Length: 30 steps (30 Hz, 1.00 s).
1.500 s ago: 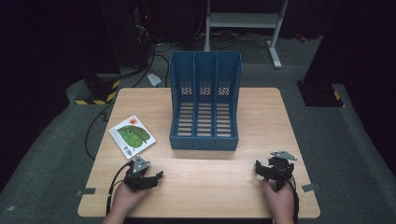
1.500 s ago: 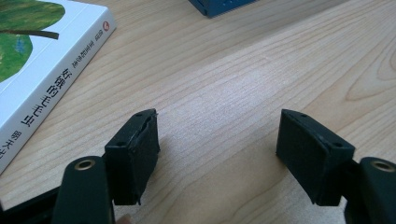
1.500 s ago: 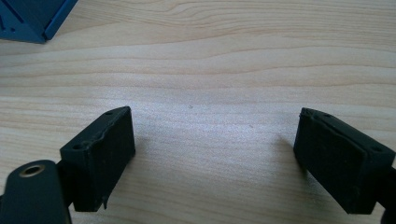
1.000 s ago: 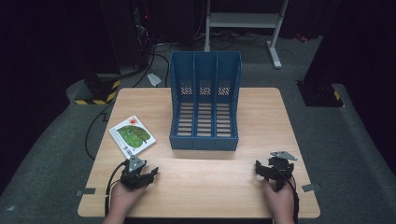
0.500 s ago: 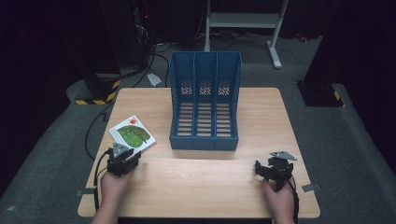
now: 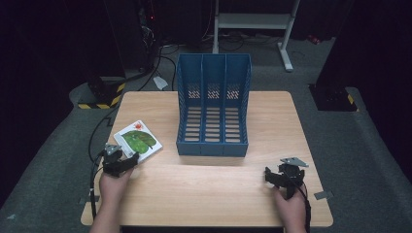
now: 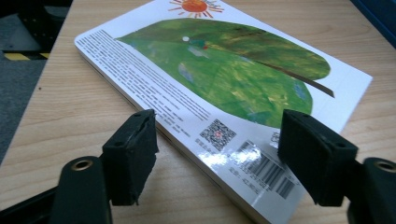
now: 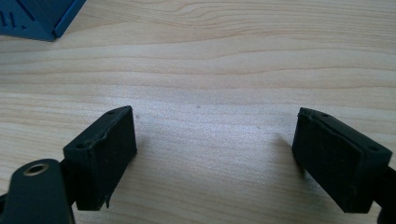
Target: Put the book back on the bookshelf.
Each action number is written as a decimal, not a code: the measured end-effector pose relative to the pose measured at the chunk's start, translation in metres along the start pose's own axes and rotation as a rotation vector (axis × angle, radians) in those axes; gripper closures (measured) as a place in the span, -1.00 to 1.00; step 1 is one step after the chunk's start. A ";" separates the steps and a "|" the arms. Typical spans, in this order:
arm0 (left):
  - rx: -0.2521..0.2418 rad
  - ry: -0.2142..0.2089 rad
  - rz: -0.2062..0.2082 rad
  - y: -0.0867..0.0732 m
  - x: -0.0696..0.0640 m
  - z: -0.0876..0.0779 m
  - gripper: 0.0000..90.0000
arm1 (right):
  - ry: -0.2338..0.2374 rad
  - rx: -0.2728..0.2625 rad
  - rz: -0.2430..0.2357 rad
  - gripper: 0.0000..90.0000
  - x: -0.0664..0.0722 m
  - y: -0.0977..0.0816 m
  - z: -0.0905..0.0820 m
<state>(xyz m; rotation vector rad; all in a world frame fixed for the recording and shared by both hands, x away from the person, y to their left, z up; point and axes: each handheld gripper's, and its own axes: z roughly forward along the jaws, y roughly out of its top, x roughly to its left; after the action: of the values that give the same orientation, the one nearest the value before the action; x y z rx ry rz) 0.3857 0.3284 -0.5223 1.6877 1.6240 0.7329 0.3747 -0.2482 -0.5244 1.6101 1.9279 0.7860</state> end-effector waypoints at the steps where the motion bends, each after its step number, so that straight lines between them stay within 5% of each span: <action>1: -0.001 -0.002 -0.008 0.000 0.001 0.000 -0.46 | 0.000 0.000 0.000 -0.71 0.000 0.000 0.000; 7: 0.009 -0.013 -0.050 -0.002 0.005 0.002 -0.59 | 0.000 0.000 0.001 -0.71 0.000 0.000 0.000; 13: 0.026 -0.071 -0.072 -0.001 0.009 0.004 -0.57 | 0.003 -0.002 -0.004 -0.70 0.000 0.000 0.000; 22: 0.028 -0.115 -0.054 -0.001 0.007 0.003 -0.38 | 0.003 -0.002 -0.006 -0.70 0.001 0.000 0.000; 30: 0.030 -0.151 0.006 -0.002 -0.003 -0.001 -0.28 | 0.004 -0.001 -0.006 -0.70 0.001 0.000 0.000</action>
<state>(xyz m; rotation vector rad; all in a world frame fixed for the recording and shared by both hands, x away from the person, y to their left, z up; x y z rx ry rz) 0.3836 0.3255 -0.5234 1.7267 1.5324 0.5719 0.3749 -0.2472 -0.5244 1.6025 1.9340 0.7879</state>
